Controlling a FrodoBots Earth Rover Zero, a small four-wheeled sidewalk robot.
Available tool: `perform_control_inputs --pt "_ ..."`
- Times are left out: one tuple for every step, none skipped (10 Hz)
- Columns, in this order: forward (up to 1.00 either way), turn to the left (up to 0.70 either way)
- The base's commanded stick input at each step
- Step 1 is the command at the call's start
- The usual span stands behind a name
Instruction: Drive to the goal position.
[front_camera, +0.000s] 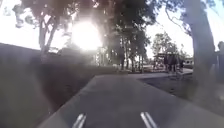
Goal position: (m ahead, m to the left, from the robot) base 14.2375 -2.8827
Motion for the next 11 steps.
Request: perform_control_inputs --pt "0.98 0.00" --pt "0.98 0.00" --pt "0.98 0.00" --pt "0.98 0.00" --pt "0.98 0.00" --pt "0.98 0.00" --pt "0.98 0.00" --pt "0.98 0.00" --pt "0.98 0.00" --pt "0.98 0.00" --pt "0.98 0.00"
